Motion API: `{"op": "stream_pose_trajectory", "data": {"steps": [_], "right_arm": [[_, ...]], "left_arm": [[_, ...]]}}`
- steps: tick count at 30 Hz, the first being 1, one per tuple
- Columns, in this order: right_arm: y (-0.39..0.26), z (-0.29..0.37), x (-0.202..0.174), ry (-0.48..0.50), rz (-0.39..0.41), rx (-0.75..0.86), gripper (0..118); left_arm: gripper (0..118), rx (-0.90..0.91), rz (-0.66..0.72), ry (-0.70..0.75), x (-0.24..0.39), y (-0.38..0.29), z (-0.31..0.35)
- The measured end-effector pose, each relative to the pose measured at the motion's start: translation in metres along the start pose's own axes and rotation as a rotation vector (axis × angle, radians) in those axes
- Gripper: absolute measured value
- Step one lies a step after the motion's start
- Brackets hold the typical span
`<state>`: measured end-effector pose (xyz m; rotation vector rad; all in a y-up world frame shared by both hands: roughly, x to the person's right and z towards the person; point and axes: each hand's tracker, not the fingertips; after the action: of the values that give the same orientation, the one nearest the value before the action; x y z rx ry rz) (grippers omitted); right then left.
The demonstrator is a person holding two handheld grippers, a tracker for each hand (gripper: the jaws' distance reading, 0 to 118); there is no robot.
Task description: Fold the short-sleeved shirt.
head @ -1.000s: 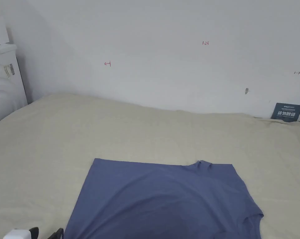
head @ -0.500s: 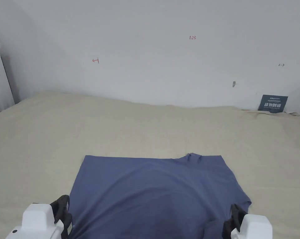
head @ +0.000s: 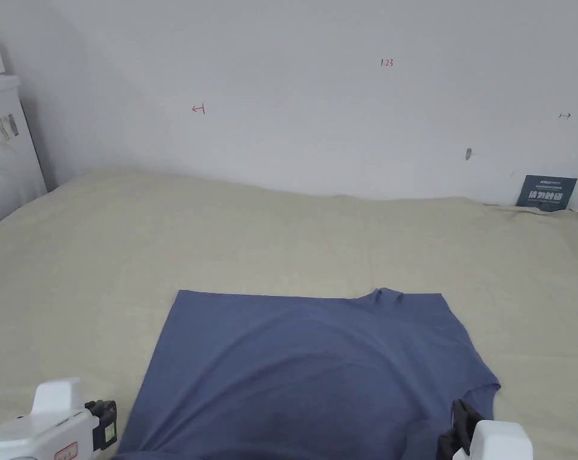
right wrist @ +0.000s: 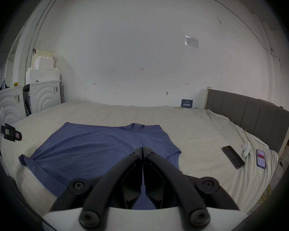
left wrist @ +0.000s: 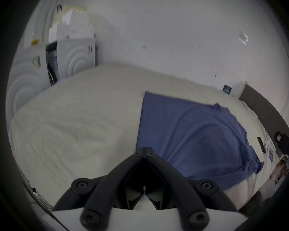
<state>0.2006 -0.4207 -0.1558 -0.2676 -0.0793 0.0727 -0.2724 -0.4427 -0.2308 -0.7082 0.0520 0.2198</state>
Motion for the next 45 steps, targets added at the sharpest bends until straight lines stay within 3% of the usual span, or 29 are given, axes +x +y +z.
{"op": "stream_pose_trajectory", "data": {"steps": [4, 6, 8, 10, 16, 22, 24, 25, 26, 29, 32, 34, 38, 39, 42, 43, 45], "right_arm": [[-0.003, -0.001, -0.004, 0.007, 0.016, -0.011, 0], [-0.006, -0.002, -0.005, 0.014, 0.019, -0.015, 0], [-0.009, -0.003, -0.007, 0.016, 0.024, -0.023, 0], [-0.011, -0.004, -0.009, 0.027, 0.029, -0.030, 0], [-0.017, -0.004, -0.013, 0.038, 0.035, -0.050, 0], [-0.024, -0.006, -0.012, 0.038, 0.040, -0.071, 0], [-0.026, -0.006, -0.011, 0.031, 0.040, -0.082, 0], [-0.028, -0.006, -0.009, 0.032, 0.036, -0.086, 0], [-0.029, -0.006, -0.007, 0.033, 0.030, -0.091, 0], [-0.034, -0.005, 0.003, 0.009, 0.019, -0.127, 0], [-0.039, -0.001, 0.019, -0.019, 0.021, -0.175, 1], [-0.044, -0.001, 0.034, -0.043, 0.010, -0.216, 7], [-0.058, -0.017, 0.067, -0.048, 0.033, -0.406, 52], [-0.064, -0.022, 0.075, -0.031, 0.010, -0.442, 56], [-0.081, -0.039, 0.093, -0.024, -0.080, -0.522, 56], [-0.085, -0.043, 0.094, -0.013, -0.076, -0.525, 56], [-0.093, -0.053, 0.095, 0.036, -0.060, -0.593, 44]], "left_arm": [[6, -0.126, 0.003, -0.019, -0.002, -0.009, -0.008], [24, -0.168, -0.005, -0.013, 0.000, -0.017, -0.009], [56, -0.199, -0.023, 0.063, 0.003, -0.021, -0.015], [68, -0.232, -0.023, 0.072, -0.006, -0.029, -0.025], [67, -0.280, -0.031, 0.110, -0.004, -0.043, -0.039], [55, -0.280, -0.114, 0.169, 0.012, -0.047, -0.044], [39, -0.274, -0.201, 0.178, 0.026, -0.051, -0.043], [24, -0.276, -0.216, 0.140, 0.033, -0.054, -0.041], [19, -0.275, -0.257, 0.201, 0.036, -0.057, -0.042], [7, -0.263, -0.266, 0.192, 0.035, -0.060, -0.033], [3, -0.221, -0.208, 0.157, 0.026, -0.059, -0.019], [3, -0.196, -0.202, 0.141, 0.025, -0.060, -0.010], [3, -0.159, -0.231, 0.141, 0.029, -0.062, 0.002], [3, -0.154, -0.229, 0.143, 0.029, -0.063, 0.004], [2, -0.138, -0.224, 0.140, 0.028, -0.064, 0.006], [2, -0.136, -0.229, 0.141, 0.028, -0.066, 0.007], [2, -0.124, -0.261, 0.148, 0.030, -0.068, 0.006]]}}
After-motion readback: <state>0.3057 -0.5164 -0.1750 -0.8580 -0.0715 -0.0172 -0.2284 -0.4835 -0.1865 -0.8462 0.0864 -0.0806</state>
